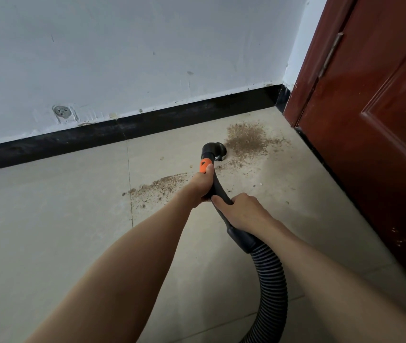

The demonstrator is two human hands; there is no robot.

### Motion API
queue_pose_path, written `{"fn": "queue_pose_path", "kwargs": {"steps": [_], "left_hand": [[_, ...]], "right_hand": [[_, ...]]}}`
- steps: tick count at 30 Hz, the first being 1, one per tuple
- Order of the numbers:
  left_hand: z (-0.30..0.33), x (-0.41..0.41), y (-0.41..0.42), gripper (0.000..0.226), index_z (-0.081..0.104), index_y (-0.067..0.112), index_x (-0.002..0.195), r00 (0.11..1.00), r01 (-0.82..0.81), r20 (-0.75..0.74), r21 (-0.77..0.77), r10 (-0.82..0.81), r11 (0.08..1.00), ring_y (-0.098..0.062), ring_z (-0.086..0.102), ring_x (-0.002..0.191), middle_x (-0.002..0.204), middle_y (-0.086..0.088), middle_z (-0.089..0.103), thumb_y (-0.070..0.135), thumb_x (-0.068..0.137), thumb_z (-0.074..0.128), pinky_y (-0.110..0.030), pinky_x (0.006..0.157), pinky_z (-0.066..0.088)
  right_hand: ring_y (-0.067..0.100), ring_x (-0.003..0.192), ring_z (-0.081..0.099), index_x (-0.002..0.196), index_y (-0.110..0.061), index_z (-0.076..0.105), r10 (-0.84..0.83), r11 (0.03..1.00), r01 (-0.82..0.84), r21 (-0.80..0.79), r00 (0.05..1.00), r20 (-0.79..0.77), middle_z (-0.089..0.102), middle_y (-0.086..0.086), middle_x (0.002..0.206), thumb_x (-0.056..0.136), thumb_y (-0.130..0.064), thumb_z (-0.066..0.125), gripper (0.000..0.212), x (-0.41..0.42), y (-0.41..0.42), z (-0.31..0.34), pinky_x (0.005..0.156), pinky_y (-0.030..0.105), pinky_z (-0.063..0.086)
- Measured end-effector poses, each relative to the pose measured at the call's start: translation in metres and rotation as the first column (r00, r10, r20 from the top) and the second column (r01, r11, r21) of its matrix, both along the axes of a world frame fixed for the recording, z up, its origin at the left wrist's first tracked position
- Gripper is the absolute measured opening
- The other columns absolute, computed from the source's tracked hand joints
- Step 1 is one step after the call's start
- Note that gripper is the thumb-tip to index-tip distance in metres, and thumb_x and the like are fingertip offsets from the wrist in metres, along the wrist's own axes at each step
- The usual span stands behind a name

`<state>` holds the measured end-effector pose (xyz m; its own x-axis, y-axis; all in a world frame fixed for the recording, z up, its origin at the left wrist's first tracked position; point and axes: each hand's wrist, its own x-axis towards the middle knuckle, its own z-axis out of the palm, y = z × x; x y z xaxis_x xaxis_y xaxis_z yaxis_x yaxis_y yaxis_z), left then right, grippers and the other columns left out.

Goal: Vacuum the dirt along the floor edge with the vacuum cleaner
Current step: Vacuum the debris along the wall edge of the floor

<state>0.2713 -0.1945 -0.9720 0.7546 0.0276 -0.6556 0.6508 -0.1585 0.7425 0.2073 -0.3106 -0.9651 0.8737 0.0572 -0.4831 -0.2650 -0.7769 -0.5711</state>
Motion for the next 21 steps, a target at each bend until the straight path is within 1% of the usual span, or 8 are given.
{"fn": "queue_pose_path", "kwargs": {"steps": [3,7,9,11,13,17,19,21], "left_hand": [[0.003,-0.005,0.018,0.042,0.041,0.005,0.11,0.999,-0.04,0.014,-0.006,0.04,0.999,-0.025,0.054,0.087,0.09,-0.009,0.05,0.044,0.101,0.03,-0.036,0.077,0.05],[0.004,-0.021,0.054,0.039,0.042,0.005,0.109,0.994,-0.102,0.031,0.011,0.102,0.995,-0.03,0.056,0.094,0.096,-0.013,0.051,0.042,0.1,0.034,-0.045,0.09,0.052],[0.005,-0.035,0.076,0.037,0.042,0.006,0.111,0.986,-0.162,0.045,-0.014,0.163,0.987,-0.028,0.058,0.09,0.093,-0.012,0.052,0.041,0.1,0.036,-0.044,0.082,0.055],[0.006,-0.05,0.097,0.035,0.042,0.008,0.112,0.969,-0.239,0.055,-0.039,0.241,0.97,-0.025,0.058,0.084,0.09,-0.009,0.053,0.04,0.099,0.037,-0.037,0.069,0.054],[0.006,-0.065,0.119,0.035,0.042,0.007,0.112,0.95,-0.305,0.055,-0.056,0.308,0.951,-0.024,0.058,0.081,0.089,-0.008,0.053,0.04,0.099,0.038,-0.034,0.065,0.052],[0.005,-0.092,0.154,0.029,0.045,0.009,0.103,0.903,-0.424,0.031,-0.1,0.429,0.9,-0.019,0.054,0.073,0.085,-0.008,0.05,0.036,0.099,0.038,-0.03,0.055,0.046],[0.005,-0.103,0.165,0.027,0.045,0.01,0.103,0.878,-0.475,0.014,-0.093,0.478,0.875,-0.019,0.053,0.073,0.084,-0.007,0.049,0.035,0.097,0.037,-0.03,0.055,0.045],[0.005,-0.112,0.175,0.028,0.043,0.01,0.106,0.85,-0.526,-0.004,-0.078,0.527,0.847,-0.02,0.052,0.074,0.083,-0.006,0.048,0.035,0.096,0.036,-0.031,0.059,0.046]], "right_hand": [[0.02,0.061,0.056,0.064,-0.016,0.048,0.007,0.998,-0.006,0.069,1.0,-0.009,0.059,0.002,0.069,0.089,-0.065,0.044,0.055,-0.002,0.012,0.003,0.057,0.03,0.041],[0.019,0.054,0.052,0.058,-0.016,0.043,0.076,0.992,-0.076,0.101,0.997,0.001,0.054,0.0,0.06,0.089,-0.065,0.045,0.058,-0.014,0.037,0.008,0.056,0.031,0.039],[0.02,0.055,0.054,0.057,-0.016,0.044,0.136,0.986,-0.137,0.093,0.991,0.012,0.055,0.0,0.058,0.088,-0.066,0.045,0.059,-0.021,0.055,0.011,0.056,0.031,0.04],[0.023,0.061,0.062,0.06,-0.015,0.05,0.195,0.977,-0.195,0.08,0.981,0.012,0.062,0.002,0.062,0.088,-0.067,0.044,0.06,-0.027,0.073,0.016,0.06,0.033,0.048],[0.023,0.069,0.067,0.063,-0.014,0.054,0.263,0.963,-0.263,0.06,0.965,0.011,0.067,0.004,0.068,0.087,-0.069,0.044,0.061,-0.033,0.092,0.021,0.07,0.035,0.054],[0.021,0.069,0.066,0.06,-0.014,0.055,0.391,0.92,-0.391,0.018,0.92,-0.002,0.066,0.002,0.066,0.087,-0.07,0.043,0.063,-0.046,0.125,0.028,0.073,0.035,0.055],[0.021,0.066,0.064,0.06,-0.014,0.053,0.424,0.905,-0.424,0.013,0.905,-0.014,0.063,0.002,0.064,0.086,-0.071,0.044,0.063,-0.051,0.138,0.03,0.07,0.035,0.053],[0.019,0.061,0.06,0.06,-0.014,0.051,0.45,0.893,-0.45,0.001,0.893,-0.019,0.059,0.001,0.062,0.086,-0.071,0.046,0.062,-0.055,0.149,0.033,0.061,0.032,0.048]]}}
